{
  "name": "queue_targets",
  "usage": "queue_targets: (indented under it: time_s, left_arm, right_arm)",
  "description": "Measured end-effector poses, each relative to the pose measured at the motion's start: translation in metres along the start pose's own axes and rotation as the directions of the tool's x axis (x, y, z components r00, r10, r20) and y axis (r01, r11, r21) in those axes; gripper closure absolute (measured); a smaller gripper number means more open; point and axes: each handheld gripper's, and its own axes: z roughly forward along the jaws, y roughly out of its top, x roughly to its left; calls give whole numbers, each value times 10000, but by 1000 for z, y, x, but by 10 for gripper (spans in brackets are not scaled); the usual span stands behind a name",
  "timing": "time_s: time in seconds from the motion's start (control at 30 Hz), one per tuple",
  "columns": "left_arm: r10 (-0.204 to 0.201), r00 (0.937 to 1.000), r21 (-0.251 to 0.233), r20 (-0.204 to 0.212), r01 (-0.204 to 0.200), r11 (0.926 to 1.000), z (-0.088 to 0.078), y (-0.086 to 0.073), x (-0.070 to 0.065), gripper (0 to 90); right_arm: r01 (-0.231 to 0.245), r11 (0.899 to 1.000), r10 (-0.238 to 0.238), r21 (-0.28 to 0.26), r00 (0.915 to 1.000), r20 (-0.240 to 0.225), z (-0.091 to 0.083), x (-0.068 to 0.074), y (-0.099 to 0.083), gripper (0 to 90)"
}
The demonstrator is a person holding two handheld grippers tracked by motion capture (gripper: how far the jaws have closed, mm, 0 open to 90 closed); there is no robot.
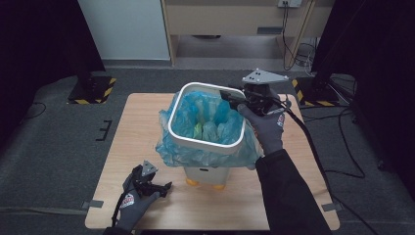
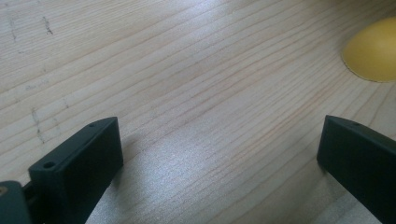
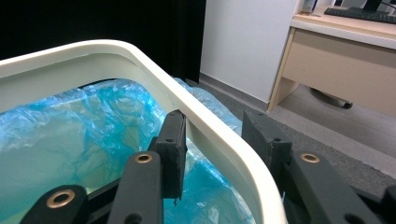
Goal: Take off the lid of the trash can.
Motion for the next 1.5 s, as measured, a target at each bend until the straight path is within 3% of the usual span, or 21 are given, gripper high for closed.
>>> queue_targets:
  time_s: [0.33,0.83,1.07,1.2,1.5]
  left_arm:
    - [12,10000,3,7,-12,10000,0,0,0,0]
    - [8,10000,0,6,-8,10000,0,0,0,0]
    - [-29,10000,-3,17,29,10000,0,0,0,0]
    - [-38,10000,-6,24,38,10000,0,0,0,0]
    - [-37,10000,-4,23,37,10000,0,0,0,0]
  right_arm:
    - [-284,9984,279,-480,9996,-102,-13,-5,6,612]
    - [-13,9962,55,-865,9988,490,-42,-17,11,610]
    - [-215,9941,291,-1062,9970,713,-54,-26,6,609]
    - [-19,9946,126,-1037,9946,1027,-62,-31,4,607]
    - [-14,9895,196,-1447,9921,1243,-83,-37,5,606]
